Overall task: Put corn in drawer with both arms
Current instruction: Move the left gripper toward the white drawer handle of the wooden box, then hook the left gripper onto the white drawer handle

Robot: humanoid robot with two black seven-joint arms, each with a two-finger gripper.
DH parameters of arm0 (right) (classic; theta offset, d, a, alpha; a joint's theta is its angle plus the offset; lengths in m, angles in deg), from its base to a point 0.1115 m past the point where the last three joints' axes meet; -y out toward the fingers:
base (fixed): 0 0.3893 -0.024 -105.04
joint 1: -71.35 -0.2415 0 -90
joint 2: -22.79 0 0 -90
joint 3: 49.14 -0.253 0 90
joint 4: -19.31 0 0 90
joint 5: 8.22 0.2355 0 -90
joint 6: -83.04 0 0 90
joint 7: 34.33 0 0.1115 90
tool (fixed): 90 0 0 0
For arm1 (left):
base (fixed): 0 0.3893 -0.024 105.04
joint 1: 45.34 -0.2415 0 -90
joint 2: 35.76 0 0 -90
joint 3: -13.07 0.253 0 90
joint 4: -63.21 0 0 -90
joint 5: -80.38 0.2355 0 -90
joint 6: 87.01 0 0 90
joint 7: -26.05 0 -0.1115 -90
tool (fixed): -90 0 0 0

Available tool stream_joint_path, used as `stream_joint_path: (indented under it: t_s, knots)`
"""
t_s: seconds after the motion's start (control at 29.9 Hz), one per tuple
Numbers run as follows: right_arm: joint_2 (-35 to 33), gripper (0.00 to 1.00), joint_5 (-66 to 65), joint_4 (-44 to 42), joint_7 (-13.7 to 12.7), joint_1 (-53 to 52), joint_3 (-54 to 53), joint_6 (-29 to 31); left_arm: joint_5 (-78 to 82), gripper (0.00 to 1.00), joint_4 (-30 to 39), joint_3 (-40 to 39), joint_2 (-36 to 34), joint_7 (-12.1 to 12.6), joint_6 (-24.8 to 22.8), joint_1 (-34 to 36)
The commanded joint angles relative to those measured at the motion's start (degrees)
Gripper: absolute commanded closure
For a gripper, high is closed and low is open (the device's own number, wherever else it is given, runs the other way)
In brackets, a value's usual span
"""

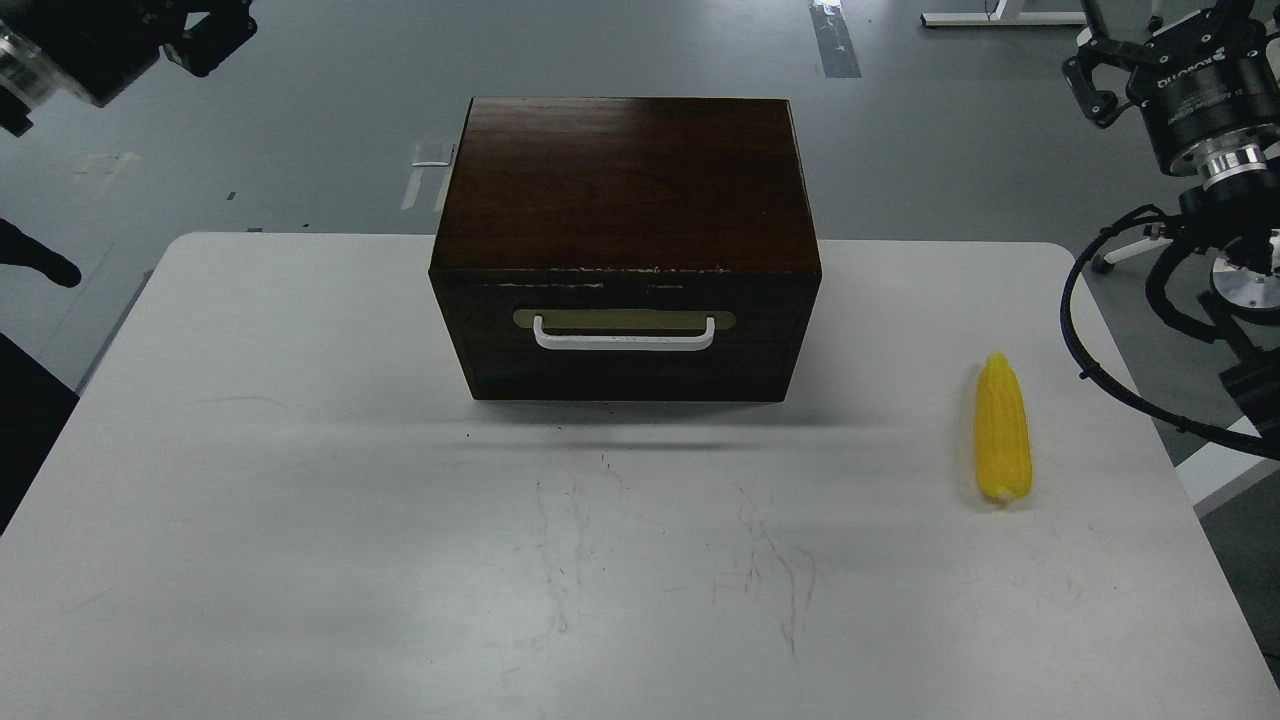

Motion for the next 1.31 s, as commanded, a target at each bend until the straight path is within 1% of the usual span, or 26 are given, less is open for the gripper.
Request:
stream_joint_path:
  t_s: [0.0, 0.03, 0.07, 0.1, 0.17, 0.2, 0.23, 0.3, 0.37, 0.4, 0.44, 0.5, 0.57, 0.64, 0.7, 0.77, 0.84, 1.07, 1.27]
  knots:
    - [0.1, 0.0, 0.0, 0.0, 0.1, 0.0, 0.0, 0.0, 15.3, 0.11, 10.0, -0.1, -1.4, 0.1, 0.0, 2.0]
    - [0.1, 0.0, 0.0, 0.0, 0.1, 0.0, 0.0, 0.0, 15.4, 0.11, 10.0, -0.1, -1.4, 0.1, 0.0, 2.0]
    - [0.3, 0.0, 0.0, 0.0, 0.1, 0.0, 0.0, 0.0, 26.4, 0.11, 16.6, 0.2, -1.3, -0.2, 0.0, 3.3]
    - [0.3, 0.0, 0.0, 0.0, 0.1, 0.0, -0.1, 0.0, 31.7, 0.11, 19.7, 0.5, -1.2, -0.3, 0.0, 3.9]
    - [0.3, 0.0, 0.0, 0.0, 0.1, 0.0, -0.1, 0.0, 39.4, 0.11, 24.1, 0.7, -1.2, -0.6, 0.0, 4.4]
    - [0.3, 0.0, 0.0, 0.0, 0.1, 0.0, 0.0, 0.0, 42.5, 0.11, 25.2, 1.1, -1.2, -0.6, 0.0, 4.5]
    - [0.3, 0.0, 0.0, 0.0, 0.1, -0.1, 0.1, 0.0, 48.9, 0.11, 26.4, 2.5, -0.8, -0.6, 0.0, 4.7]
    - [0.3, 0.0, 0.0, 0.0, 0.1, -0.3, 0.0, 0.0, 55.6, 0.11, 26.8, 4.4, 0.9, -1.1, 0.0, 5.5]
    - [0.1, 0.0, 0.0, 0.0, 0.1, -0.4, -0.2, 0.0, 68.0, 0.13, 26.7, 10.1, 4.1, -3.3, 0.0, 8.5]
    - [-0.1, 0.0, 0.0, 0.0, 0.1, -0.4, -0.2, 0.0, 70.7, 0.14, 26.7, 12.0, 4.4, -3.9, 0.0, 9.0]
    - [-0.3, 0.0, 0.0, 0.0, 0.1, -0.4, -0.2, 0.0, 75.2, 0.15, 26.7, 15.5, 4.9, -4.6, 0.0, 10.0]
    - [-0.4, 0.0, 0.0, 0.0, 0.1, -0.4, -0.2, 0.0, 78.9, 0.15, 26.7, 18.8, 5.7, -4.7, 0.0, 10.9]
    - [-0.6, 0.0, 0.0, -0.2, 0.1, -0.1, -0.3, 0.0, 84.6, 0.15, 26.6, 24.9, 7.4, -4.7, 0.0, 13.2]
    - [-1.0, 0.0, 0.0, -0.4, 0.1, 0.0, -0.3, 0.0, 86.4, 0.15, 26.4, 29.0, 7.9, -4.7, 0.0, 15.9]
    - [-1.0, 0.0, 0.0, -0.5, 0.1, 0.1, -0.3, 0.0, 86.9, 0.15, 26.0, 31.1, 8.8, -4.7, 0.0, 17.6]
    - [-1.0, 0.0, 0.0, -0.6, 0.1, 0.3, -0.3, 0.0, 88.6, 0.15, 24.1, 34.8, 11.2, -4.7, 0.3, 20.3]
    - [-1.0, 0.0, 0.0, -0.5, 0.1, 0.4, -0.3, 0.0, 89.3, 0.15, 23.3, 36.5, 12.3, -4.7, 0.3, 21.0]
    - [-1.1, 0.0, 0.0, -0.7, 0.6, 0.5, -0.3, 0.0, 91.0, 0.16, 22.0, 38.4, 15.6, -4.4, 0.3, 20.3]
    - [-1.2, 0.0, 0.0, -0.7, 0.6, 0.7, -0.3, 0.0, 91.0, 0.16, 17.9, 39.1, 17.4, -3.9, 0.7, 20.3]
